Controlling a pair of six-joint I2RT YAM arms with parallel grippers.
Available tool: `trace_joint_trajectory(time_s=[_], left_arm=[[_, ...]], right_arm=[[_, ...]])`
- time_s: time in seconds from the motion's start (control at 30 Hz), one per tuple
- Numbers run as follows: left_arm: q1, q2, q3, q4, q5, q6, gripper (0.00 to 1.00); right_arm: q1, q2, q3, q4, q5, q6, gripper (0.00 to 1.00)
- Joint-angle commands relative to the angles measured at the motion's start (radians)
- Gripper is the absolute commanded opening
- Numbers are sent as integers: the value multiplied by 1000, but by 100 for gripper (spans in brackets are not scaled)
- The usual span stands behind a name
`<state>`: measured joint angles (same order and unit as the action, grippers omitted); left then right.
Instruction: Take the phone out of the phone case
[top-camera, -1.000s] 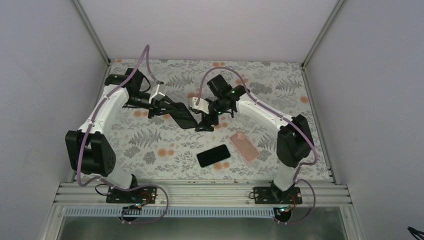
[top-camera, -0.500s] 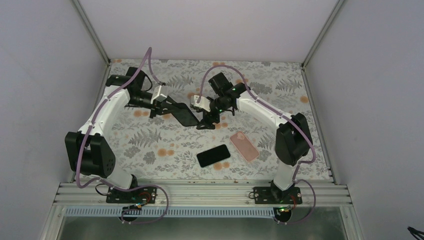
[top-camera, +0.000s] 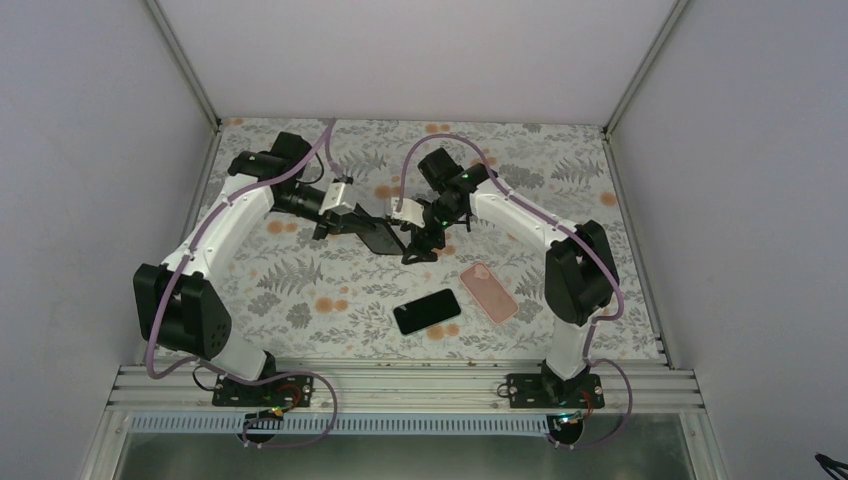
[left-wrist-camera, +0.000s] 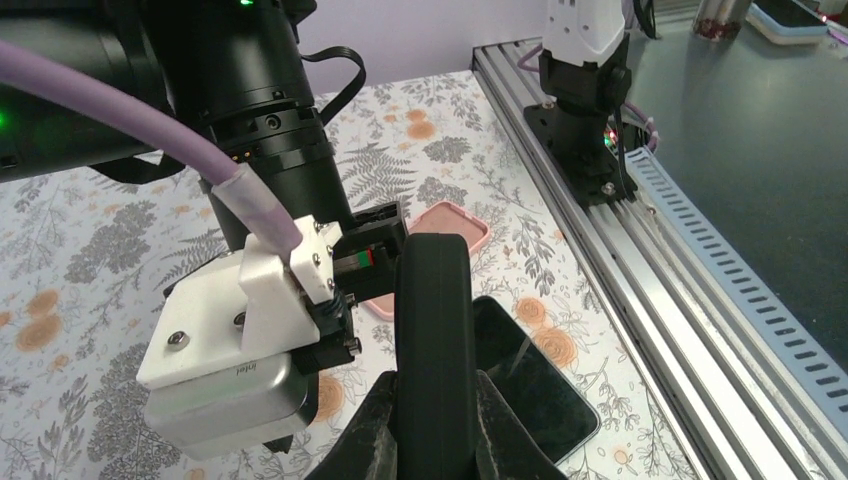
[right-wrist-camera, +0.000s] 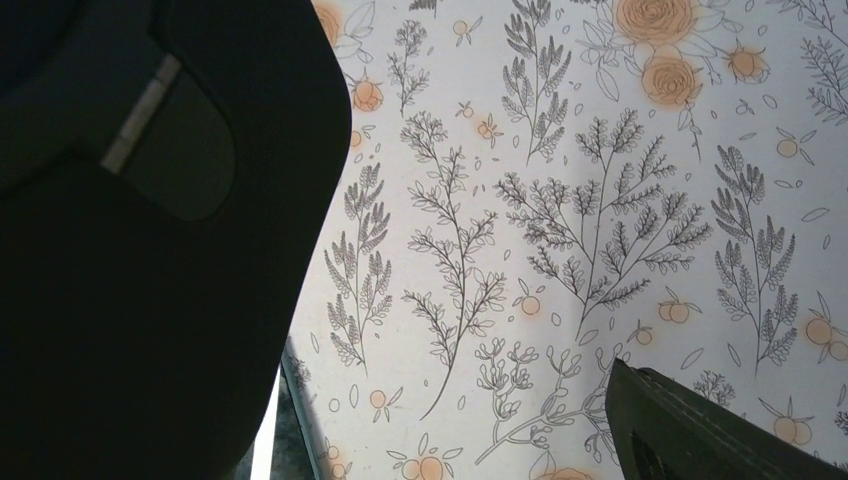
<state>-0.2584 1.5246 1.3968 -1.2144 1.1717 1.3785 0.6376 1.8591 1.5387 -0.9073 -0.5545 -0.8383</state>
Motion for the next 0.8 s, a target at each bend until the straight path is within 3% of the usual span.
trace_joint_trajectory(time_s=[0.0, 0.53, 0.7, 0.77], left_arm=[[-48, -30, 1, -145, 66, -44, 2], [-50, 2, 2, -145, 66, -30, 2], [-40, 28, 25, -145, 56, -36, 2], [-31, 33, 38, -145, 62, -31, 2]], right_arm=[[-52, 5, 57, 141, 96, 0, 91], [-111, -16, 60, 220, 133, 17, 91], [-111, -54, 42, 97, 58, -25, 92], [-111, -113, -37, 66, 15, -45, 92]])
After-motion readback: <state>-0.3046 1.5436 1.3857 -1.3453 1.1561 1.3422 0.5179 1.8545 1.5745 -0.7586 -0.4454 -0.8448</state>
